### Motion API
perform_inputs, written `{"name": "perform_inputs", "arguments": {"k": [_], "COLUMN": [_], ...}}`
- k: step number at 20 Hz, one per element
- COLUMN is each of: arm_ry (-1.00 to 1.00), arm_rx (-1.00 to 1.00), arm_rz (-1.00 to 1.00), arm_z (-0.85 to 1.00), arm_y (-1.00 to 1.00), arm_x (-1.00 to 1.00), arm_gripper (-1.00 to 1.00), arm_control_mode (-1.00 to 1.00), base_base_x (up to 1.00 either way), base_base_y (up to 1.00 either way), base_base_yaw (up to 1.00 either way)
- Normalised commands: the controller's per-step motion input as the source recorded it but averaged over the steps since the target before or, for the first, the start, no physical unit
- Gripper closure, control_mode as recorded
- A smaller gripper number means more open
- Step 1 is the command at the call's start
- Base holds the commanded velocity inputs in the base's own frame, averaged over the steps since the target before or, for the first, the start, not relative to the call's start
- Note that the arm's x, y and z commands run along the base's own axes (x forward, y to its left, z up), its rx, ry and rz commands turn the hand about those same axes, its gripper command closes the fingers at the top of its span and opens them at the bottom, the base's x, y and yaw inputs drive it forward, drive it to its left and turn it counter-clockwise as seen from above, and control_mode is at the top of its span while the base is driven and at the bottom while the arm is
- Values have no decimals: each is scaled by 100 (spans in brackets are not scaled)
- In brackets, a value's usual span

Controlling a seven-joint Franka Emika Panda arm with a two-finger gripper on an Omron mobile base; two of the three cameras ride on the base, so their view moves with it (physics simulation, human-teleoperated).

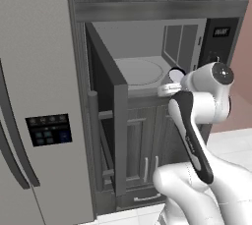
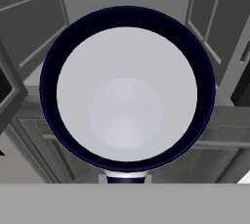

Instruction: Pick the mug from the counter and place it inside the microwave. Then close the microwave.

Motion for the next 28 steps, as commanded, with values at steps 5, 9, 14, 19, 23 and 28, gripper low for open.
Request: {"name": "perform_inputs", "arguments": {"k": [5,9,14,19,23,28], "arm_ry": [7,1,0,-1,-2,0], "arm_rx": [0,0,0,-1,-3,-4], "arm_rz": [0,0,0,0,-1,-3], "arm_z": [0,-3,-24,-9,0,0], "arm_y": [0,0,0,5,13,16], "arm_x": [10,14,13,3,0,8], "arm_gripper": [100,100,100,100,100,100], "arm_control_mode": [-100,-100,-100,-100,-100,-100], "base_base_x": [0,0,0,0,0,0], "base_base_y": [0,0,0,0,0,0], "base_base_yaw": [0,0,0,0,0,0]}}
